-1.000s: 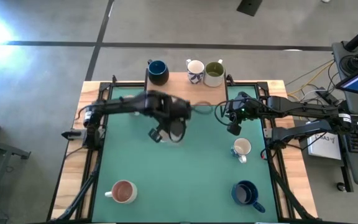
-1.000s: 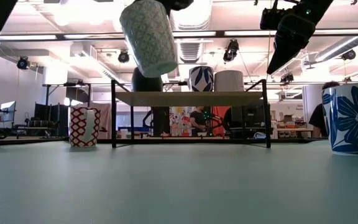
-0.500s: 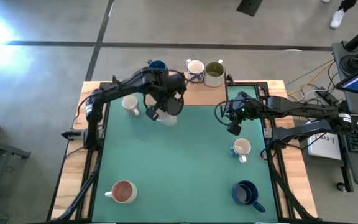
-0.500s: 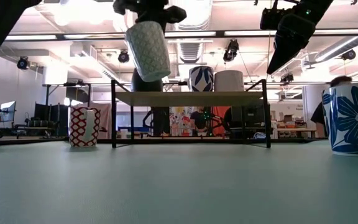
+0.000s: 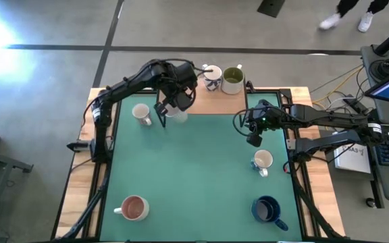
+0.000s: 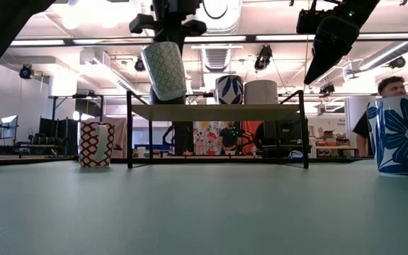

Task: Place coffee mugs
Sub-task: Put the green mug on the shelf

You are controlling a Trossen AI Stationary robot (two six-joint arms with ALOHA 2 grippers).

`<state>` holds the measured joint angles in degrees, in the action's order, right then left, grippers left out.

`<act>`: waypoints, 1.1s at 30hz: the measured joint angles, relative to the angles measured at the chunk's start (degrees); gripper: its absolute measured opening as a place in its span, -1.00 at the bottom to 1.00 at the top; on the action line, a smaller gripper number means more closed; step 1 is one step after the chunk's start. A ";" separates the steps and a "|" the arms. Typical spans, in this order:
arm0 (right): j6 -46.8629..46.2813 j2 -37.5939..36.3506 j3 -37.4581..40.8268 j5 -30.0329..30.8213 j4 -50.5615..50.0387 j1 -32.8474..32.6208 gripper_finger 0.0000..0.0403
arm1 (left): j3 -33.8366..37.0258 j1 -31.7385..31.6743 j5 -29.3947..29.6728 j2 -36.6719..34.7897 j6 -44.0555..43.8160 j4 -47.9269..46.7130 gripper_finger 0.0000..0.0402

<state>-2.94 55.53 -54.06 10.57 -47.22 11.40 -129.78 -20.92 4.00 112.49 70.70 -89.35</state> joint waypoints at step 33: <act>0.00 0.00 0.00 0.00 0.00 0.00 -0.68 | 0.00 -4.29 2.76 1.68 4.31 5.44 -0.91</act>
<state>-2.94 55.53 -54.06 10.57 -47.22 11.40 -129.78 -25.21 6.76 114.17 75.01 -83.91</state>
